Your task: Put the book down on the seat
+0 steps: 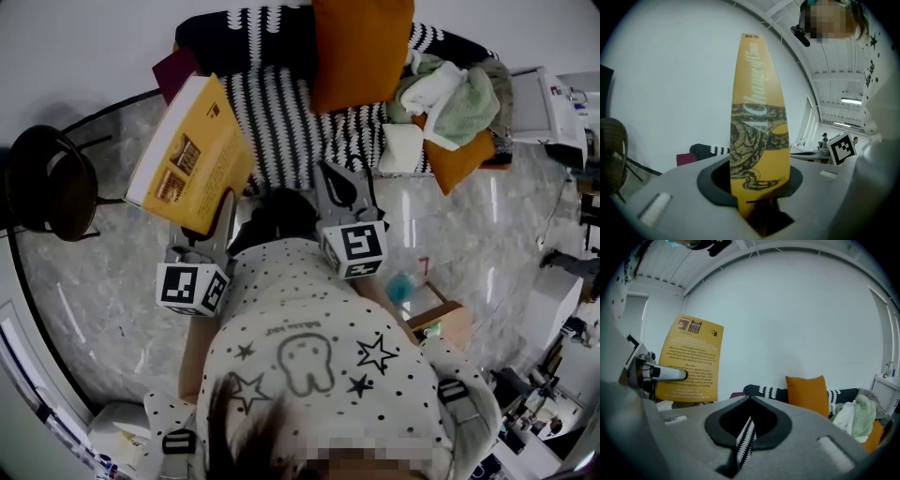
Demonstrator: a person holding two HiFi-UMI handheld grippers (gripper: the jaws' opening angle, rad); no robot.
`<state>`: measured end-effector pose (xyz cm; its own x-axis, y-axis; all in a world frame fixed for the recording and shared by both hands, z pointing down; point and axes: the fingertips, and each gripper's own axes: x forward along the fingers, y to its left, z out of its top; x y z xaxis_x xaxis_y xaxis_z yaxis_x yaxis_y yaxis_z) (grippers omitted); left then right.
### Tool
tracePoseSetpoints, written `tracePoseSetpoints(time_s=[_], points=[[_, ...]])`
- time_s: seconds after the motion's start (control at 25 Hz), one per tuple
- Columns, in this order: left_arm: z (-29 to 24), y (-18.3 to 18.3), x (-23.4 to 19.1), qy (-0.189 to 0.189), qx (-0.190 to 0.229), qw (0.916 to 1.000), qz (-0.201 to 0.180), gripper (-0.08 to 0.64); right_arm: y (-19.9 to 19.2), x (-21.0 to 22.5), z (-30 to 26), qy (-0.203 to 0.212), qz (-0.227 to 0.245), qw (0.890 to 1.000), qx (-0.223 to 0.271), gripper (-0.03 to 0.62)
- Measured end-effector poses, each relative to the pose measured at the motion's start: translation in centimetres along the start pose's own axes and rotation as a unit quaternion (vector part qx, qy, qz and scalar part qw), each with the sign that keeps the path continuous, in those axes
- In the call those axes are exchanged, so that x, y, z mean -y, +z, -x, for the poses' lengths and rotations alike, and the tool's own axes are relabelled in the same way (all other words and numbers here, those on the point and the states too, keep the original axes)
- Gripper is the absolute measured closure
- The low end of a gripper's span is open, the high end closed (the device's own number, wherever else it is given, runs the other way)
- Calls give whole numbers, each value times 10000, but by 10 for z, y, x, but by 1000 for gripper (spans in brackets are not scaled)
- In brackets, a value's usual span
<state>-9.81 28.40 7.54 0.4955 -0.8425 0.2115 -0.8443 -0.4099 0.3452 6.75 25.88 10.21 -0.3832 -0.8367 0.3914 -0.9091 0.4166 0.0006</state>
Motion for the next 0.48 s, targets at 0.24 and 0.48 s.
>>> tracePoseSetpoints(time_s=[0.24, 0.48], points=[[-49, 8, -3, 193, -59, 9998, 74, 411, 11, 36, -34, 184, 1, 9998, -72, 595], [-65, 5, 0, 215, -179, 9995, 113, 411, 20, 49, -49, 296, 58, 9995, -100, 595]])
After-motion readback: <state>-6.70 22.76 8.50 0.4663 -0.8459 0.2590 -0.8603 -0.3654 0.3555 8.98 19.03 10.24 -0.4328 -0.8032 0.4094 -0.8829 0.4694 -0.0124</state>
